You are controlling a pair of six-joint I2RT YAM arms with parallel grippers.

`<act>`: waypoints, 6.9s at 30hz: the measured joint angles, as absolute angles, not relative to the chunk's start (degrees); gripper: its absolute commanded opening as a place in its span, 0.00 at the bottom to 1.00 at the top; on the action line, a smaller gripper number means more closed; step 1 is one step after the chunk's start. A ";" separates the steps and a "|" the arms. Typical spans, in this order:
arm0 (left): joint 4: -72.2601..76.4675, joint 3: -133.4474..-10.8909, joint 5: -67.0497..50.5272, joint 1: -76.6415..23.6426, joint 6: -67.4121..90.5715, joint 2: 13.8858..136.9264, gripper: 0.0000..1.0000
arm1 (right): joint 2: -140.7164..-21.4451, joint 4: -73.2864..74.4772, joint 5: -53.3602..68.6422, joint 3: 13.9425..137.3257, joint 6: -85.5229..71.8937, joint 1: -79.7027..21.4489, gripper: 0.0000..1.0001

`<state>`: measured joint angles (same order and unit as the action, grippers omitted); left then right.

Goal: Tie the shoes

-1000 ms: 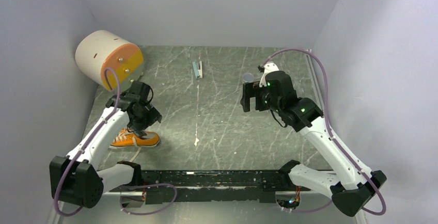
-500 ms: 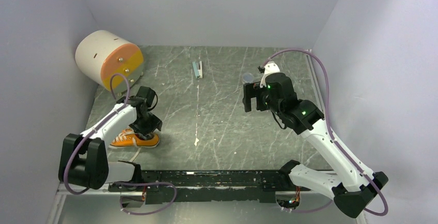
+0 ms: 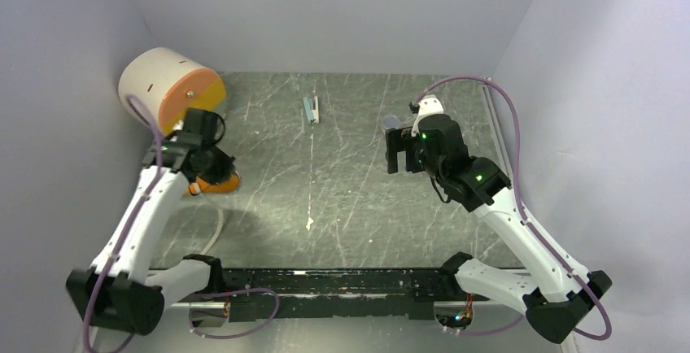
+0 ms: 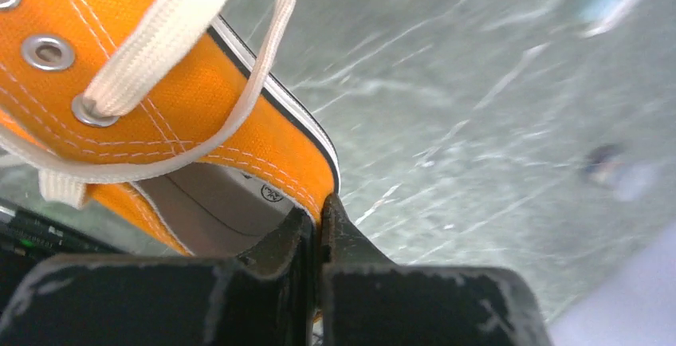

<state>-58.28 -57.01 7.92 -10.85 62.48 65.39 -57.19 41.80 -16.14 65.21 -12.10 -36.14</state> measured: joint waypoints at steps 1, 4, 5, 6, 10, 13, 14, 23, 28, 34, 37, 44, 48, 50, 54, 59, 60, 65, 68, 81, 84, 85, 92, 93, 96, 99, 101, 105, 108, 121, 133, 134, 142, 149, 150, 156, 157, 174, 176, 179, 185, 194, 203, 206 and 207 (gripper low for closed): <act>-59.40 -60.55 9.04 -10.26 61.78 63.64 0.05 | -57.19 41.80 -16.21 65.25 -12.10 -36.14 1.00; -63.07 -72.42 14.13 -9.26 59.29 61.32 0.05 | -57.21 41.82 -16.29 65.25 -12.14 -36.14 1.00; -63.77 -76.42 16.01 -9.10 58.24 60.99 0.05 | -57.23 41.82 -16.27 65.28 -12.14 -36.14 1.00; -64.14 -80.42 18.11 -9.02 56.90 60.62 0.05 | -57.28 41.87 -16.21 65.36 -12.16 -36.14 1.00; -62.50 -86.59 22.17 -8.84 50.89 58.00 0.05 | -57.39 41.87 -16.03 65.65 -12.16 -36.16 1.00; -58.98 -83.11 19.29 -8.73 46.81 56.05 0.05 | -57.36 41.87 -16.05 65.67 -12.16 -36.23 1.00; -57.17 -80.84 16.88 -8.71 45.80 56.36 0.05 | -57.36 41.87 -16.08 65.67 -12.16 -36.25 1.00; -43.55 -58.13 3.62 -30.81 46.59 75.77 0.05 | -56.75 41.89 -16.93 65.67 -12.14 -36.47 1.00; -38.35 -61.10 -0.49 -46.87 46.37 90.87 0.05 | -56.29 41.95 -17.61 65.67 -12.16 -36.47 1.00; -35.51 -71.13 -0.14 -57.47 45.15 103.96 0.05 | -57.28 43.00 -17.54 65.67 -12.38 -36.47 1.00; -33.43 -72.79 -0.47 -62.00 44.77 105.73 0.05 | -58.54 44.18 -17.39 65.67 -12.91 -36.47 1.00; -32.49 -64.05 -0.97 -65.21 44.51 97.49 0.69 | -61.28 46.87 -16.80 65.67 -15.27 -35.59 1.00; -36.82 -61.76 -0.45 -65.01 45.06 87.64 0.91 | -63.86 47.79 -13.43 66.17 -16.43 -30.98 1.00; -37.87 -61.89 -0.38 -64.40 44.97 82.41 0.92 | -66.52 47.70 -10.83 66.22 -16.93 -28.25 0.97; -40.42 -63.13 -0.73 -60.75 44.21 74.70 0.94 | -74.19 47.42 -1.89 65.98 -17.52 -26.74 0.86; -41.06 -61.73 -3.79 -46.98 41.45 66.30 0.94 | -83.68 44.14 13.47 60.64 -17.96 -29.32 0.84; -40.73 -60.64 -4.80 -44.84 41.01 65.34 0.94 | -84.47 43.53 15.73 59.05 -18.28 -30.15 0.85; -32.88 -49.52 -14.31 -41.01 41.58 64.86 0.93 | -83.07 38.79 25.82 50.26 -22.00 -32.71 0.84; -26.85 -42.92 -19.27 -41.06 44.62 65.95 0.93 | -80.88 35.66 27.90 46.61 -23.99 -32.73 0.76; -16.67 -40.64 -24.75 -42.83 47.42 74.11 0.83 | -84.12 20.99 25.91 40.58 -29.61 -37.26 0.17; -14.13 -40.14 -24.62 -46.57 49.01 74.85 0.83 | -83.18 21.96 21.17 40.60 -30.30 -37.26 0.00; -13.15 -39.79 -24.67 -47.79 49.71 74.85 0.83 | -82.32 22.68 19.33 40.60 -30.48 -37.23 0.00; -9.30 -36.10 -24.10 -54.00 54.48 73.34 0.92 | -73.49 32.40 8.99 42.48 -30.72 -36.75 0.00; -10.22 -36.12 -23.29 -53.82 54.19 72.51 0.92 | -72.79 34.30 8.05 43.46 -30.87 -36.71 0.00; -15.07 -37.54 -21.19 -51.96 51.33 69.54 0.93 | -72.12 39.42 5.93 46.87 -31.27 -36.62 0.02; -21.41 -40.66 -19.03 -46.59 46.30 68.03 0.92 | -72.40 44.64 3.07 50.61 -31.79 -36.58 0.20; -26.30 -43.53 -16.97 -41.36 42.24 68.07 0.91 | -73.97 49.56 -0.64 54.06 -32.36 -36.56 0.21; -35.55 -50.33 -9.96 -34.85 36.16 70.19 0.90 | -79.64 60.36 -14.28 58.15 -40.23 -35.40 0.24; -39.68 -54.17 -5.04 -32.75 34.24 72.95 0.90 | -80.82 63.35 -19.62 55.81 -43.00 -30.57 0.41; -40.75 -55.88 -5.02 -30.79 31.24 77.60 0.97 | -73.93 50.96 7.94 48.05 -28.64 -6.46 0.68; -39.13 -52.56 -9.28 -30.79 29.34 80.27 0.93 | -75.68 48.14 9.41 39.24 -31.92 -6.59 0.59; -38.89 -52.07 -9.47 -30.79 29.89 80.82 0.94 | -75.94 47.77 9.41 38.13 -32.23 -6.59 0.58; -34.17 -50.33 -10.31 -30.79 39.22 85.45 0.89 | -76.18 44.71 8.25 35.92 -33.95 -6.72 0.31; -29.54 -47.77 -12.38 -30.92 56.10 90.21 0.85 | -75.99 40.91 8.08 35.86 -34.44 -6.76 0.09; -29.32 -48.07 -12.43 -30.92 57.78 90.67 0.84 | -75.90 40.71 8.12 35.86 -34.44 -6.76 0.08; -29.21 -50.00 -11.90 -31.73 67.33 93.10 0.62 | -73.06 39.94 8.82 35.68 -34.33 -6.76 0.08; -29.41 -50.00 -11.42 -32.16 69.21 93.21 0.63 | -72.60 39.81 8.97 35.66 -34.30 -6.76 0.08; -39.75 -58.41 -4.89 -38.85 83.79 100.68 0.42 | -71.44 39.46 9.85 35.64 -34.02 -6.76 0.08; -39.81 -58.11 -4.34 -39.22 83.61 100.44 0.37 | -71.11 39.44 9.89 35.64 -34.00 -6.76 0.08; -39.27 -56.86 -4.05 -39.27 83.57 99.48 0.32 | -70.96 39.46 9.93 35.64 -33.98 -6.76 0.08; -37.91 -55.40 -3.07 -39.48 82.32 98.19 0.05 | -70.74 39.48 10.07 35.64 -33.98 -6.76 0.08; -30.70 -52.64 -2.02 -38.76 75.50 95.55 0.05 | -69.14 40.62 10.11 36.18 -33.47 -6.76 0.07; -16.34 -47.51 -4.03 -37.65 65.76 83.35 0.05 | -67.40 43.75 11.94 44.51 -28.56 -6.76 0.08; -13.58 -47.37 -5.08 -37.65 63.07 80.51 0.05 | -67.37 44.66 15.46 46.89 -26.04 -6.81 0.07; -13.04 -47.37 -5.34 -37.65 62.22 79.92 0.05 | -67.37 45.06 16.73 47.51 -25.36 -6.81 0.07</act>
<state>-13.04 -47.37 -5.34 -37.65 62.22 79.92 -67.37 45.06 16.73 47.51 -25.36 -6.81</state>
